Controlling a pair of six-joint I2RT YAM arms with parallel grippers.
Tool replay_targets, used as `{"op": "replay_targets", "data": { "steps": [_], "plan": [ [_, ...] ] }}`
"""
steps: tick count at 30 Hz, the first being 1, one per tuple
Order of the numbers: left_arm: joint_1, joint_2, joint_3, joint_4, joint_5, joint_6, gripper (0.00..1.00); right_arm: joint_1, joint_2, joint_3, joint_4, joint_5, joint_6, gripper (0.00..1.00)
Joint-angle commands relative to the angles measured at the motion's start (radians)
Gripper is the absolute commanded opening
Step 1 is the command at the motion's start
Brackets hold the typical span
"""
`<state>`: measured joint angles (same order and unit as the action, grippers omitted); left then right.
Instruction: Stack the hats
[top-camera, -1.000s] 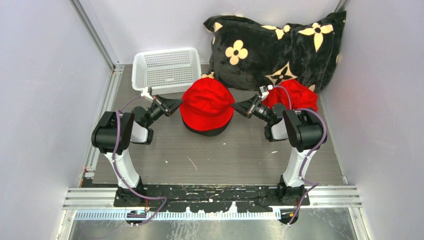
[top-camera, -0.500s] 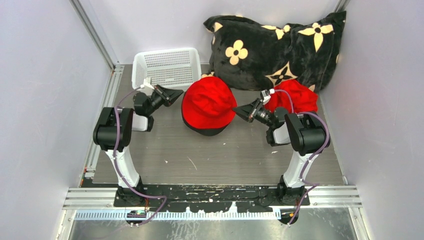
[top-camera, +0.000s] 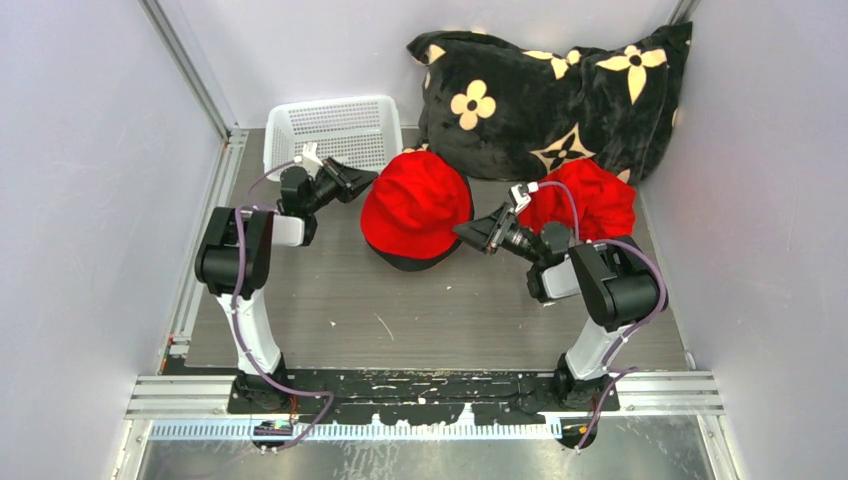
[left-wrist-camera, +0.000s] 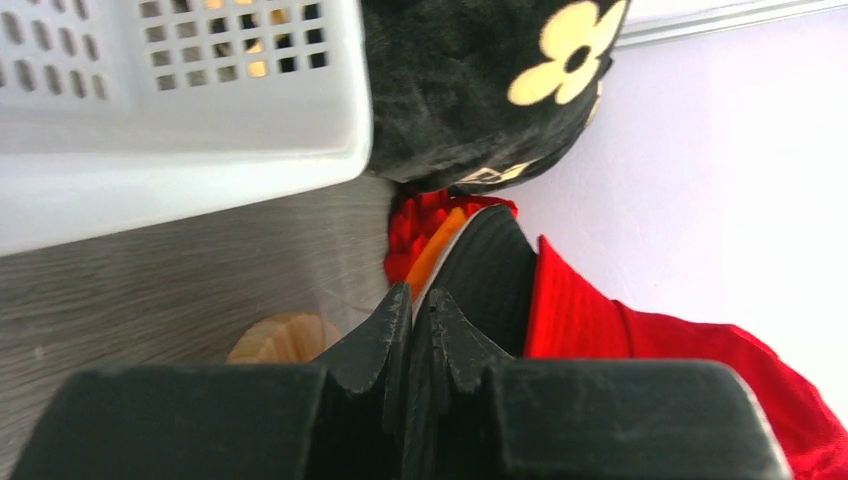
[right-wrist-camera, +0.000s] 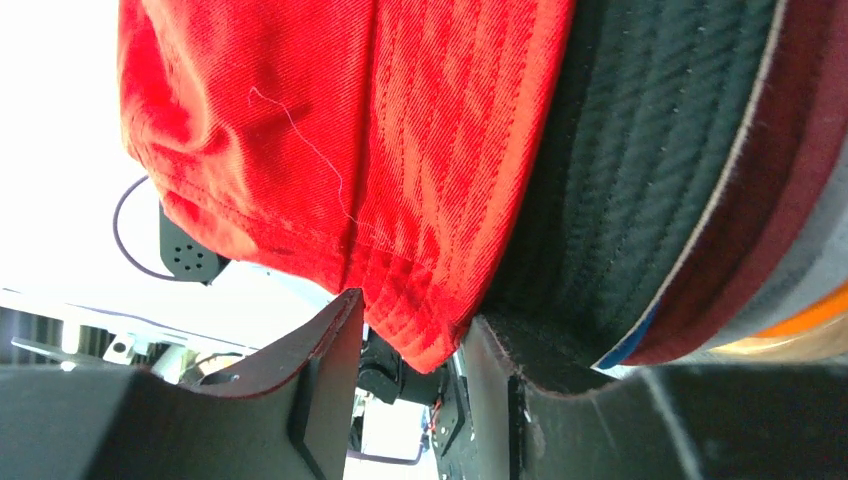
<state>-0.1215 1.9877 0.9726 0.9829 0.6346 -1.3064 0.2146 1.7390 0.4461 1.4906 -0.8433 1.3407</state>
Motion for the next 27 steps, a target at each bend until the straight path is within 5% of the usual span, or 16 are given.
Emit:
{"op": "replay_targets", "data": {
  "steps": [1,15,23,27],
  "plan": [
    [0.02,-0.073,0.005,-0.136,-0.041,0.09,0.13,0.026,-0.08,-0.019,0.018,0.024,-0.069,0.46],
    [0.047,-0.534,-0.114,-0.658,-0.233,0.398,0.14,0.075,-0.306,-0.093,-0.302,0.081,-0.258,0.53],
    [0.049,-0.693,-0.203,-0.674,-0.174,0.354,0.2,0.037,-0.672,-0.014,-0.894,0.14,-0.538,0.72],
    [0.056,-0.757,-0.265,-0.612,-0.129,0.277,0.24,-0.05,-0.732,0.044,-1.048,0.125,-0.608,0.74]
  ]
}}
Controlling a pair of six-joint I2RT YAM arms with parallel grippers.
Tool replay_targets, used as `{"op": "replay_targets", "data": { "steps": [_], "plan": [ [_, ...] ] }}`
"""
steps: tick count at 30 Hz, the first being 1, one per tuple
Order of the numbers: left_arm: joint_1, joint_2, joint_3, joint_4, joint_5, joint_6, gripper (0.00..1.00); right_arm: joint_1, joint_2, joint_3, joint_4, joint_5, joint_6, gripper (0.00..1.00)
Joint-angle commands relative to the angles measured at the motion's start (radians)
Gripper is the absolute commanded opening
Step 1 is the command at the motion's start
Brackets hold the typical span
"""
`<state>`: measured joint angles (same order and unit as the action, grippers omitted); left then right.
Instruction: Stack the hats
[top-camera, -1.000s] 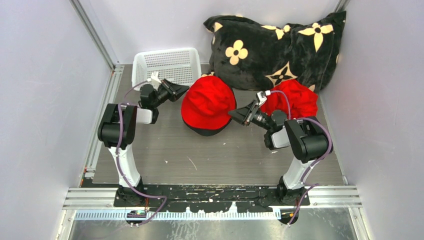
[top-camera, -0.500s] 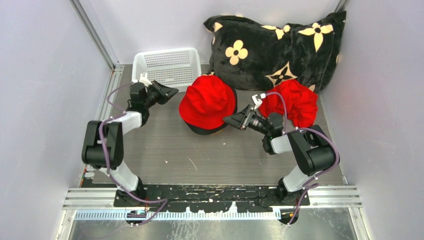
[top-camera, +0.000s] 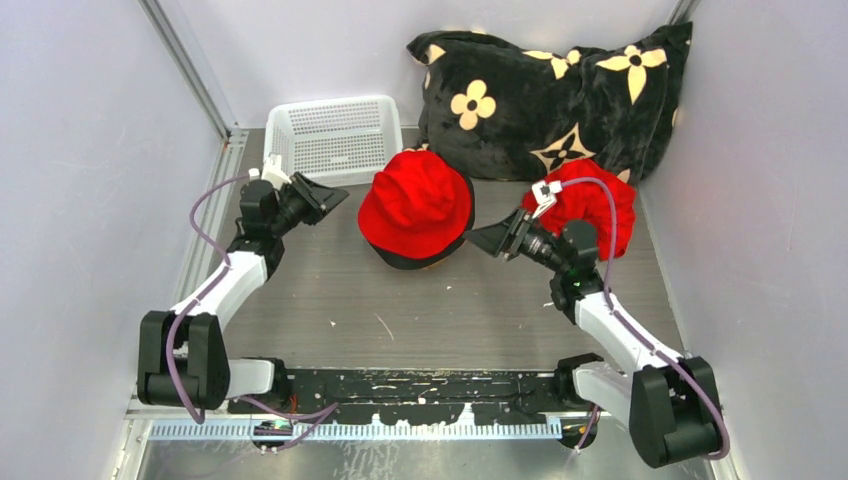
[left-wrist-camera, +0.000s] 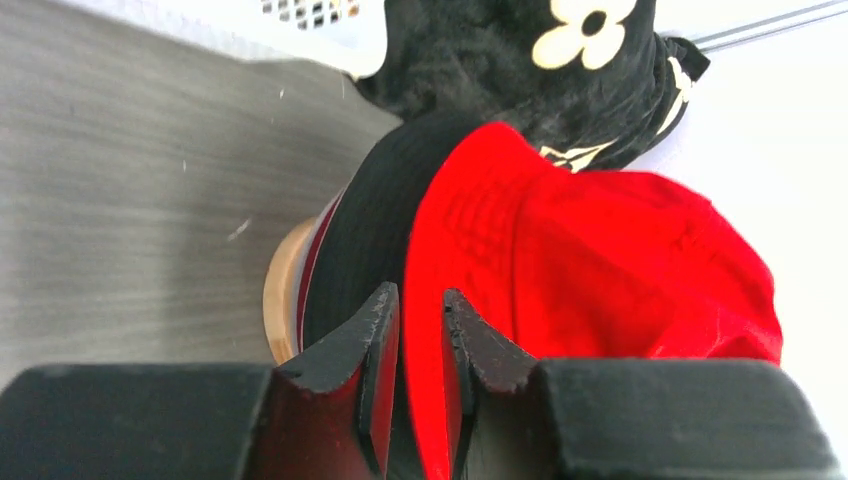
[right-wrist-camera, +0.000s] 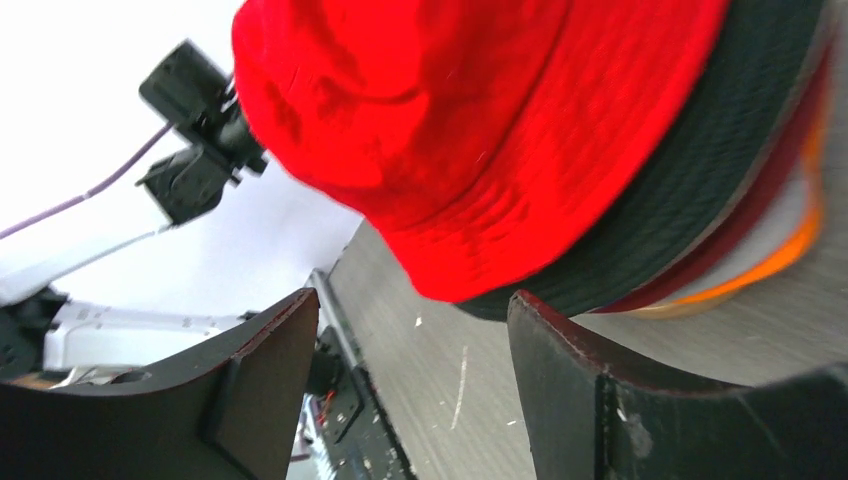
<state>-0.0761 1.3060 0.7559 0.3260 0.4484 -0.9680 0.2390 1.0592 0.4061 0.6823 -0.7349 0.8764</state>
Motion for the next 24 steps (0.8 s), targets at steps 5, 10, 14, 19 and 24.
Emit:
{"op": "replay_targets", "data": {
  "steps": [5,10,14,19,24],
  "plan": [
    [0.012,-0.12,-0.141,0.173,0.096,-0.17,0.38,-0.177,0.031,0.155,-0.209,-0.048,-0.146,0.74],
    [0.012,-0.147,-0.247,0.344,0.103,-0.237,0.49,-0.185,0.162,0.227,-0.109,-0.067,-0.109,0.74],
    [0.01,-0.169,-0.302,0.413,0.097,-0.252,0.51,-0.187,0.269,0.262,-0.005,-0.097,-0.056,0.73],
    [0.011,-0.185,-0.338,0.427,0.087,-0.253,0.53,-0.187,0.355,0.281,0.093,-0.112,-0.012,0.72],
    [0.012,-0.156,-0.354,0.475,0.091,-0.259,0.54,-0.187,0.387,0.299,0.122,-0.113,0.001,0.72]
  ]
}}
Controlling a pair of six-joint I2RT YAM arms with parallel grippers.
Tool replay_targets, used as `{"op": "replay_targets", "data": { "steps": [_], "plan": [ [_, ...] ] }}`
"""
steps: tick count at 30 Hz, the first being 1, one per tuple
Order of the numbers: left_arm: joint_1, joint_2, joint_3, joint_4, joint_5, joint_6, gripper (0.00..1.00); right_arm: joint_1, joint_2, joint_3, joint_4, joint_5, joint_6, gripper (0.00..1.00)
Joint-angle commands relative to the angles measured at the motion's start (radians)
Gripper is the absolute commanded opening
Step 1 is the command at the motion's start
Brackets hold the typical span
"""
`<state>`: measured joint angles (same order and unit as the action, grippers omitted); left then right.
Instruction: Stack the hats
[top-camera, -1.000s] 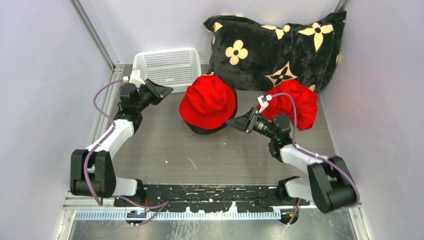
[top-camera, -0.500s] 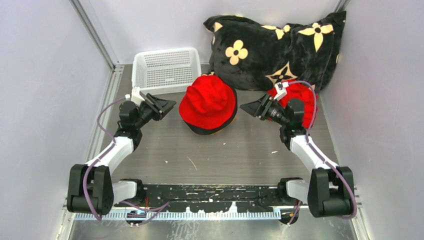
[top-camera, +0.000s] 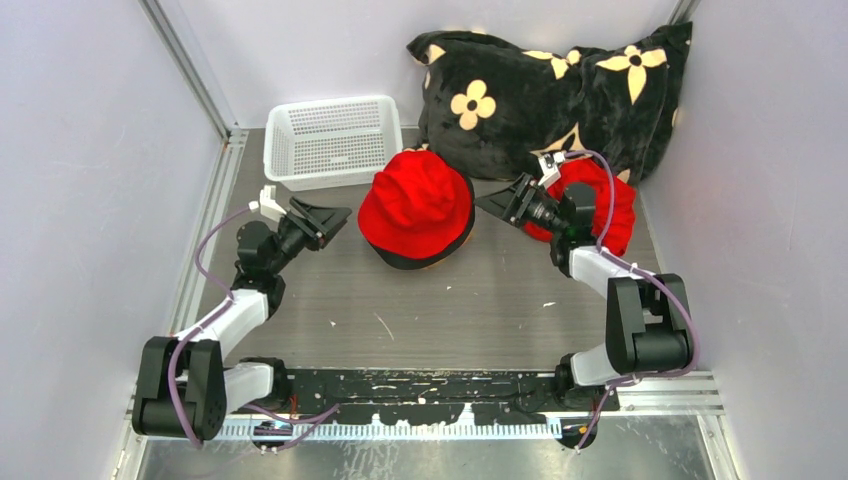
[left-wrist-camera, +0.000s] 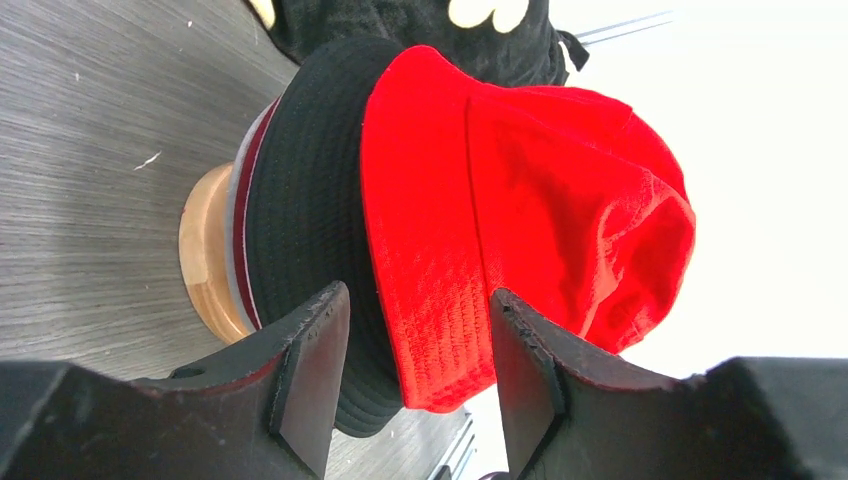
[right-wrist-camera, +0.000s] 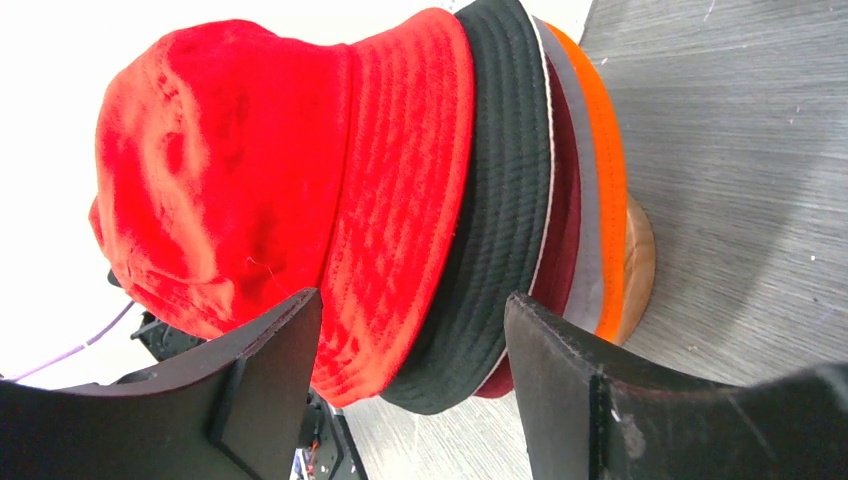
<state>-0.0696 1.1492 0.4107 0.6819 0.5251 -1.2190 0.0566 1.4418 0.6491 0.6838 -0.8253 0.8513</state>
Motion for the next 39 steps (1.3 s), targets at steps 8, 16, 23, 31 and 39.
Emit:
{"op": "replay_targets", "data": {
  "steps": [8,16,23,31,39],
  "plan": [
    [0.005,0.108,-0.036,0.284,0.053,-0.067,0.53,-0.004,0.026,0.095,0.142,-0.02,0.05,0.72],
    [-0.009,0.225,-0.033,0.413,0.061,-0.09,0.53,-0.004,0.058,0.136,0.174,-0.024,0.082,0.72],
    [-0.035,0.374,-0.03,0.658,0.053,-0.172,0.51,-0.005,0.072,0.144,0.18,-0.025,0.086,0.71],
    [-0.079,0.446,-0.022,0.748,0.03,-0.173,0.49,-0.004,0.087,0.151,0.186,-0.028,0.088,0.71],
    [-0.096,0.425,-0.029,0.748,0.005,-0.157,0.42,-0.005,0.1,0.149,0.203,-0.035,0.096,0.71]
  ]
}}
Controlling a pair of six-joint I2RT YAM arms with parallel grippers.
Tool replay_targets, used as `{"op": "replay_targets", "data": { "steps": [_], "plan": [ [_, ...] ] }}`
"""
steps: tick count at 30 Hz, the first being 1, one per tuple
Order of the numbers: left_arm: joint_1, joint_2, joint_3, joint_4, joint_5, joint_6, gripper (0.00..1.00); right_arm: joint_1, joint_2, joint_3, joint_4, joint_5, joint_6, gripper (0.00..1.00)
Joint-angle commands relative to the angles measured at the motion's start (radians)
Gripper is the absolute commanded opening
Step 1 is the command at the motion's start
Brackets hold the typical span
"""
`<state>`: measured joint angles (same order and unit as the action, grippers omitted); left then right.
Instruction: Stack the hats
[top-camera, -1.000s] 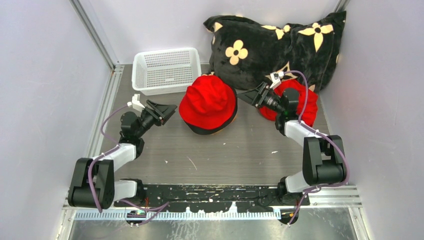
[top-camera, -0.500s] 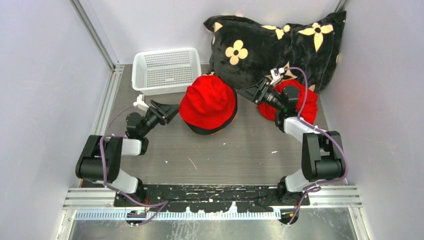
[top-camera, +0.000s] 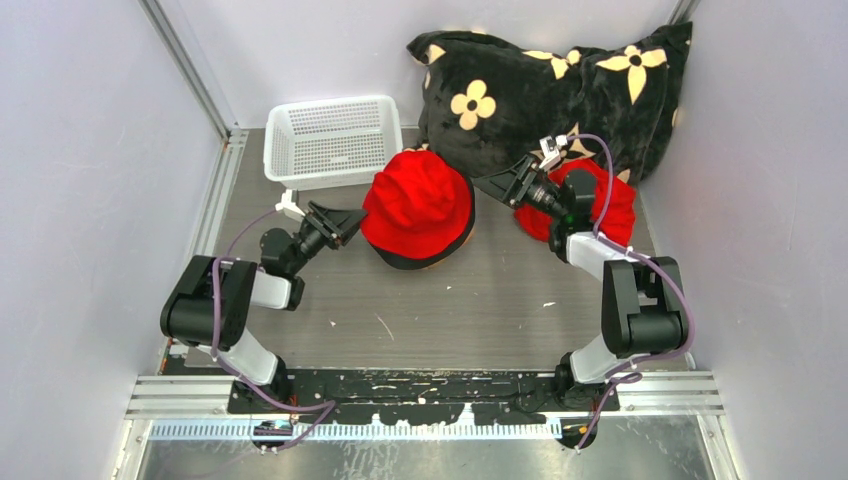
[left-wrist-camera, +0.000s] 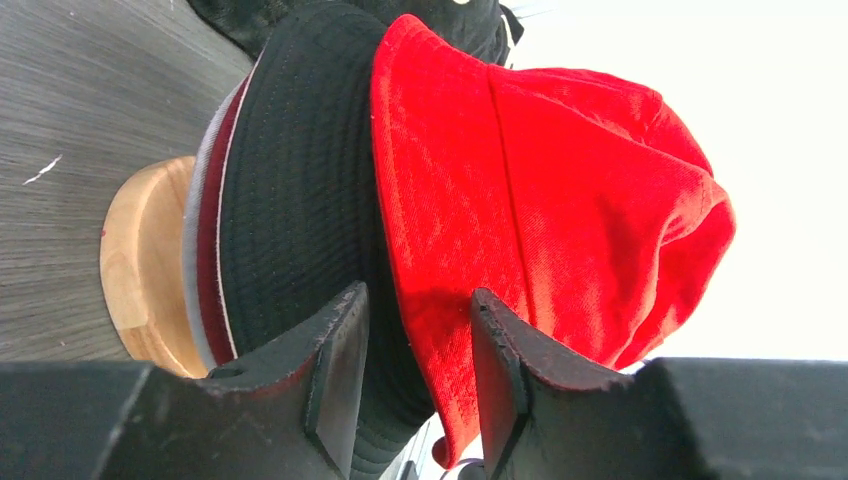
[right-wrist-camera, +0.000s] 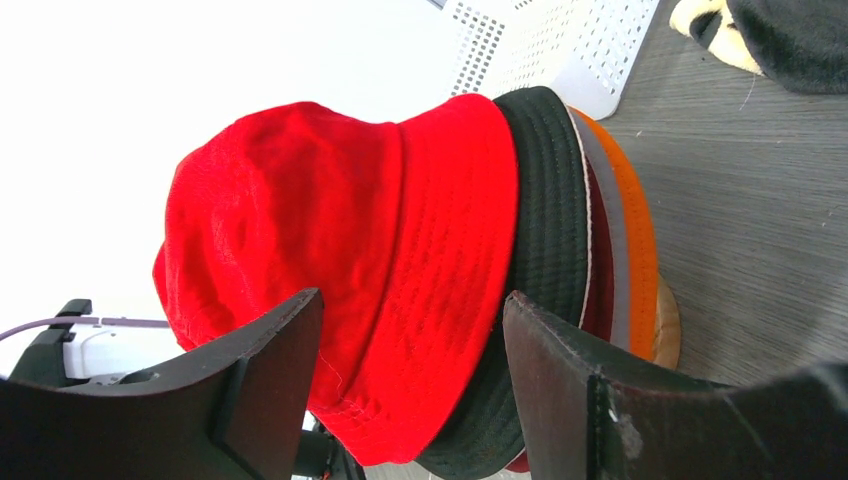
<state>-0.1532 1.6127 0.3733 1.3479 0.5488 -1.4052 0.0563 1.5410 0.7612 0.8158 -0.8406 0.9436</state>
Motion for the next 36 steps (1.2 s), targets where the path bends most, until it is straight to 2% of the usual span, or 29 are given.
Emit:
{"op": "replay_targets", "data": {
  "steps": [1,4,5,28,32,36],
  "plan": [
    [-0.014,-0.04,0.006,0.082,-0.024,0.031,0.36,-0.004,0.001,0.036,0.072,-0.021,0.003,0.71],
    [-0.017,-0.046,-0.003,0.082,-0.036,0.034,0.03,-0.004,0.006,0.037,0.078,-0.025,0.007,0.71],
    [-0.017,-0.046,-0.005,0.082,-0.04,0.034,0.0,-0.004,0.01,0.039,0.08,-0.028,0.009,0.71],
    [-0.017,0.044,0.041,0.082,-0.028,0.039,0.0,0.071,0.147,0.058,0.228,-0.054,0.116,0.65],
    [-0.017,0.047,0.048,0.082,-0.025,0.04,0.0,0.077,0.155,0.059,0.241,-0.052,0.124,0.59],
    [-0.017,0.056,0.052,0.082,-0.024,0.04,0.0,0.077,0.163,0.055,0.25,-0.048,0.13,0.44]
  ]
}}
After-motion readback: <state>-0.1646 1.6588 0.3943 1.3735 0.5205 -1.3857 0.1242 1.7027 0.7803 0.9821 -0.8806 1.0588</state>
